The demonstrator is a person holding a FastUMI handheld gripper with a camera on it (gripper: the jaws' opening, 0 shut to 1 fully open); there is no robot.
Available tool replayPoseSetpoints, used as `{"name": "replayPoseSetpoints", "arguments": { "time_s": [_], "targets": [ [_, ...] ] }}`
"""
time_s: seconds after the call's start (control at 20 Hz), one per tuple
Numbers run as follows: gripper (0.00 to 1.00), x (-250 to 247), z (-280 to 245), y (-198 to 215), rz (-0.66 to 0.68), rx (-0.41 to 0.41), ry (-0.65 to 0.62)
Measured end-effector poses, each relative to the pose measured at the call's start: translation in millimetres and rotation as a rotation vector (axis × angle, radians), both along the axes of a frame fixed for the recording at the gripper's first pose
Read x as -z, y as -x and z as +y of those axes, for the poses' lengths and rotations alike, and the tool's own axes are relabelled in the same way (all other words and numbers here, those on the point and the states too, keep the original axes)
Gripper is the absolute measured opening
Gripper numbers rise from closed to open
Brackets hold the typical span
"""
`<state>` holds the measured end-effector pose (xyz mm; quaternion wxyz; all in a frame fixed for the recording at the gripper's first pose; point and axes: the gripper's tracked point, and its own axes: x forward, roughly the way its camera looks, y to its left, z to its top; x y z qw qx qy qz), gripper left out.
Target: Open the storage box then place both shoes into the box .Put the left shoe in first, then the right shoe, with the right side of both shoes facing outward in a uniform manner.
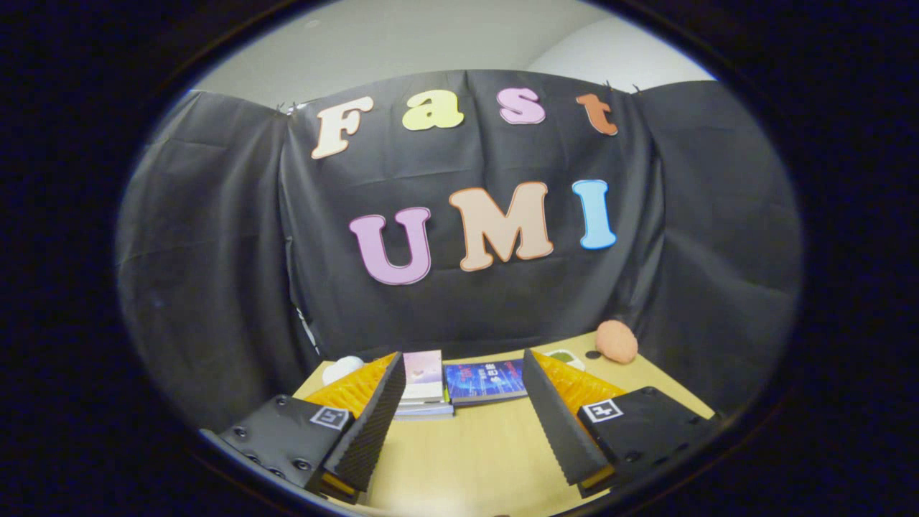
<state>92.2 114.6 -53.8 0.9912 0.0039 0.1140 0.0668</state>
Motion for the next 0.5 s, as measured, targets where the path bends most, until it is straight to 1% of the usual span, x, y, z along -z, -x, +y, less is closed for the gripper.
{"name": "replayPoseSetpoints", "arguments": {
  "time_s": [0.2, 0.5],
  "targets": [
    [1.0, -21.3, -10.1, -13.7, -0.05, -0.03, 0.001],
    [1.0, -27.0, -30.4, -29.0, -0.09, -0.045, -0.002]
  ]
}}
